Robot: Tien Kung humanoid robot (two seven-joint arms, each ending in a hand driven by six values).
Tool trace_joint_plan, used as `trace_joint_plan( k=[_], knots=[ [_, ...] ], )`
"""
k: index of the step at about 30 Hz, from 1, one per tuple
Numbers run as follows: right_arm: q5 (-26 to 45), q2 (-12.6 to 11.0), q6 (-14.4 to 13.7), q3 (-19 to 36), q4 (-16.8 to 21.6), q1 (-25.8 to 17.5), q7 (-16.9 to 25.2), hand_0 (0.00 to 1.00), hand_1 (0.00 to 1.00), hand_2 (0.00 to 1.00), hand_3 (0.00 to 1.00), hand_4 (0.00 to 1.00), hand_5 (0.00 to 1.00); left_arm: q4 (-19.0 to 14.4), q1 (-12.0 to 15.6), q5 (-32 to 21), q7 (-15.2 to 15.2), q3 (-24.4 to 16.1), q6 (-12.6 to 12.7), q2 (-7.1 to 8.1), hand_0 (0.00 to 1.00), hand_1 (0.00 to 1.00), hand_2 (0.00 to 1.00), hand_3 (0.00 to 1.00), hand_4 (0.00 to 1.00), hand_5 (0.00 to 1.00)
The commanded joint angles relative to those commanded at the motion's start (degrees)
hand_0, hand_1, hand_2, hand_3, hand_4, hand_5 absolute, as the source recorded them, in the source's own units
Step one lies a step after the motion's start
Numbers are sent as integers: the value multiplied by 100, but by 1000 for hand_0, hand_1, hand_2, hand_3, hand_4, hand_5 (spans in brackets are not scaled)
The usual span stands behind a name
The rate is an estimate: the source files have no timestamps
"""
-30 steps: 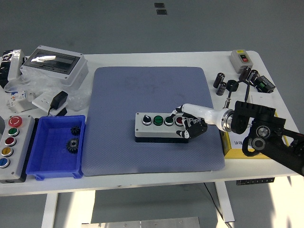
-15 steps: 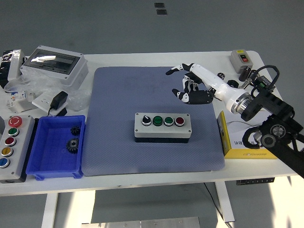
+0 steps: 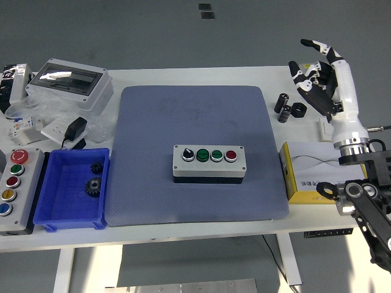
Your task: Pick up the button,place it on the desk,press the button,press the button
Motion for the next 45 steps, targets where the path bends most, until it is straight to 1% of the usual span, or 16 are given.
trace_joint_plan(
  k=[1,2,4,7,8,10,13,14,20,29,33,39,45],
  knots=[
    [130,29,26,35,-25,-19,114,233,388,448,786,986,590,0,-4,5,3,0,-2,1,626,573,488,574,563,131],
    [270,56,47,62,-50,-33,235,682,785,804,916,990,683,0,-12,8,3,4,-3,5,626,573,493,574,566,134],
    [519,90,82,85,-89,-42,407,682,785,804,916,990,683,0,-33,7,-4,14,-4,19,626,573,493,574,566,134],
    [862,109,193,116,-133,-25,473,682,785,804,916,990,683,0,-61,12,-14,25,-5,43,626,573,493,574,566,134],
    [968,112,244,128,-149,-18,472,798,823,857,908,998,923,0,-66,16,-15,27,-6,48,626,574,497,576,568,135],
    [1207,117,338,156,-185,-14,455,798,823,857,908,998,923,0,-73,31,-14,26,-9,59,626,574,497,576,568,135],
    [1366,118,401,157,-207,-33,411,798,823,857,908,998,923,0,-72,41,-10,24,-9,73,626,574,497,576,568,135],
    [1384,118,413,148,-213,-36,400,804,811,833,871,998,998,0,-72,45,-8,22,-9,77,626,576,499,577,570,136],
    [1508,138,482,64,-284,-26,332,813,807,826,863,998,998,0,-107,57,-13,39,-14,117,627,575,499,576,573,140],
    [1583,152,507,25,-350,-48,256,819,803,818,851,998,998,0,-128,74,-18,51,-20,156,627,575,501,575,576,142],
    [1578,156,516,33,-352,-66,225,816,795,809,836,998,998,0,-107,69,-14,37,-15,149,627,578,503,575,584,147],
    [1560,180,545,63,-345,-105,187,813,792,803,828,998,998,0,-64,5,-16,43,-3,96,627,581,506,575,594,157],
    [1561,192,566,67,-351,-108,158,811,792,801,818,998,998,0,-80,-29,-30,47,5,86,627,581,507,574,596,158]
  ],
)
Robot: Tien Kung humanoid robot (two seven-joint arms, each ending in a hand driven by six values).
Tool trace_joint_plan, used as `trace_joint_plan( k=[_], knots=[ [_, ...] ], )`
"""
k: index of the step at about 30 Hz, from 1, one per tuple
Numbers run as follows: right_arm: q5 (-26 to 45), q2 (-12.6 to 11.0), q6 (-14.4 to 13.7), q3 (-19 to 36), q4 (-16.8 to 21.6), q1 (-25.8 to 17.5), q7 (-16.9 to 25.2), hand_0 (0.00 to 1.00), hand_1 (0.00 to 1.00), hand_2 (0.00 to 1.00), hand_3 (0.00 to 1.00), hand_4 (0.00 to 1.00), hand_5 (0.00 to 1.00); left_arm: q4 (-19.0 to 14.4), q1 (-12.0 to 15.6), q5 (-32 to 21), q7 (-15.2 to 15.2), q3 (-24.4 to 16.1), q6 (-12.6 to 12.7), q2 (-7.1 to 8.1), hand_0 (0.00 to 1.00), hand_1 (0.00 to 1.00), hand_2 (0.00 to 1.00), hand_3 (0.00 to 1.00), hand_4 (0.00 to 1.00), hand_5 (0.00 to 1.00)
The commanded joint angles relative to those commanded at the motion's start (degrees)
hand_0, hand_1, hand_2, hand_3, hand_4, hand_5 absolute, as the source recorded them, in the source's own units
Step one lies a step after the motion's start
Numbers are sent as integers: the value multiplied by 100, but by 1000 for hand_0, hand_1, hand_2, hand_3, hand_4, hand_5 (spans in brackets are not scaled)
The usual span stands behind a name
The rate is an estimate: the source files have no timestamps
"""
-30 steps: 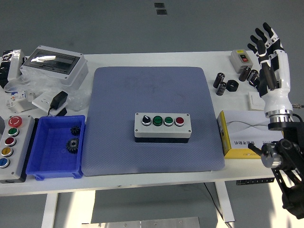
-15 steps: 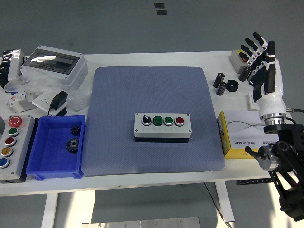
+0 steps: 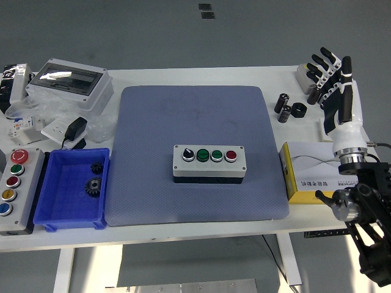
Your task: Pick up the button,place it on the desk,press the button,press the button
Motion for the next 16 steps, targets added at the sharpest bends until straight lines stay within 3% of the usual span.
trace_joint_plan(
  k=[16],
  knots=[
    [-14,29,7,43,-21,-6,-15,812,788,798,809,998,998,0,-8,-47,-8,8,12,-6,627,583,509,575,602,164]
  ],
)
